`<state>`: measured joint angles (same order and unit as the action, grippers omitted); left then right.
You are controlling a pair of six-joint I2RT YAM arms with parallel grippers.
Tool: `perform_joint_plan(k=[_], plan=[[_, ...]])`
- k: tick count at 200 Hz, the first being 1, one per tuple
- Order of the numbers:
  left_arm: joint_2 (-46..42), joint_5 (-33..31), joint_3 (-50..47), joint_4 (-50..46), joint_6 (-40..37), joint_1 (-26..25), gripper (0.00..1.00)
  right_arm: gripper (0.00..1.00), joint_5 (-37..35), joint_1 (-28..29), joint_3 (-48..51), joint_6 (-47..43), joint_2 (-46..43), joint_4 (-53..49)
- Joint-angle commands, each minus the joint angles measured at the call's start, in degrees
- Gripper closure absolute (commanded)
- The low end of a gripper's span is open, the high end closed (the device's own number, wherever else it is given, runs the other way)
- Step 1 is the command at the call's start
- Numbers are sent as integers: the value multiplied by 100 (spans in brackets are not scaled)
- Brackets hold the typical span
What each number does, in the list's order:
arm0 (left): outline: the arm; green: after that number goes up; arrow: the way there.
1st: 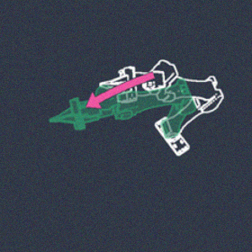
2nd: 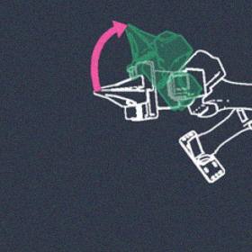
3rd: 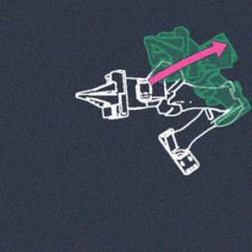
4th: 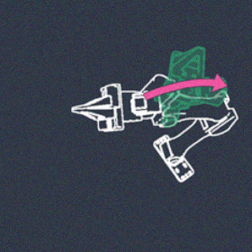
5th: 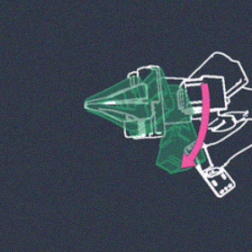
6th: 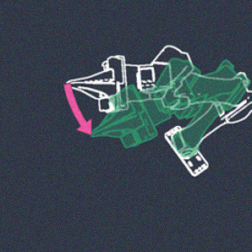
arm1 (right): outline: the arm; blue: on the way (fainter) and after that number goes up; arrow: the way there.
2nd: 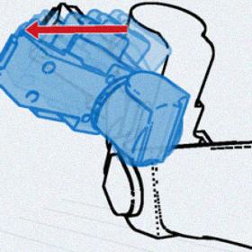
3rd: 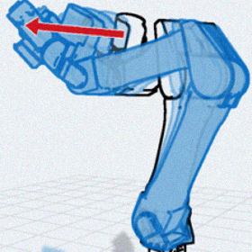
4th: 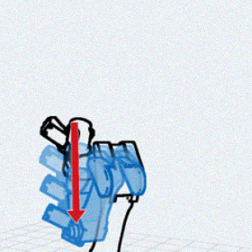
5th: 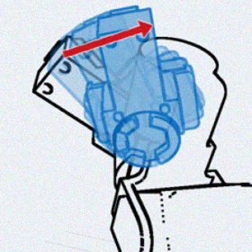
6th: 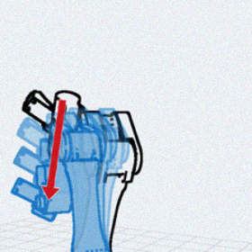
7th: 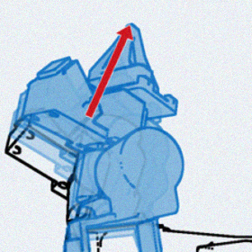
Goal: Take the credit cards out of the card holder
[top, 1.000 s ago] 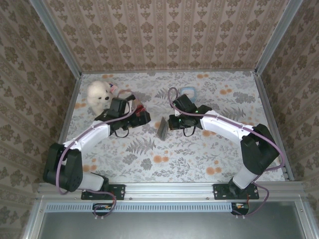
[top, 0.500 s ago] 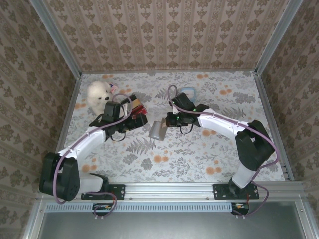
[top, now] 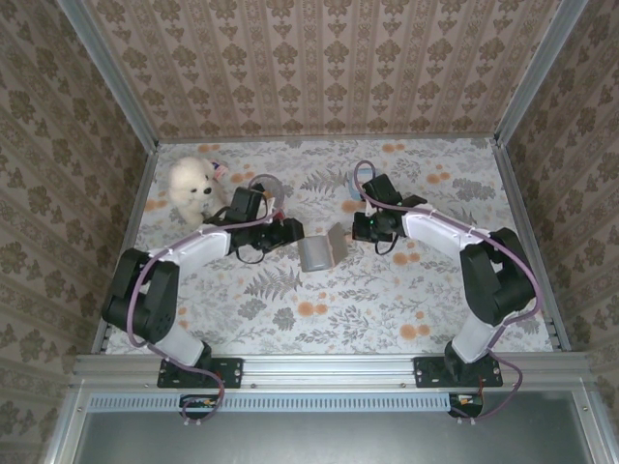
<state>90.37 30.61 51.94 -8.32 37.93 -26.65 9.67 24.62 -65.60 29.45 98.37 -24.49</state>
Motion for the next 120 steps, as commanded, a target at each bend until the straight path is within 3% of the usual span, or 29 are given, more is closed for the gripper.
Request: perform_joint_plan(k=[1,45,120], plan=[[171,-131,204,6,286,-244,32,91,12,-36,-164,-222,200,-132],[589,-74,285,57,565,-403,43,91,175,-58,105,-27,77,-13],[969,-425,596,-352,513,-543,48,91,430,-94,161,-81,163,-52]])
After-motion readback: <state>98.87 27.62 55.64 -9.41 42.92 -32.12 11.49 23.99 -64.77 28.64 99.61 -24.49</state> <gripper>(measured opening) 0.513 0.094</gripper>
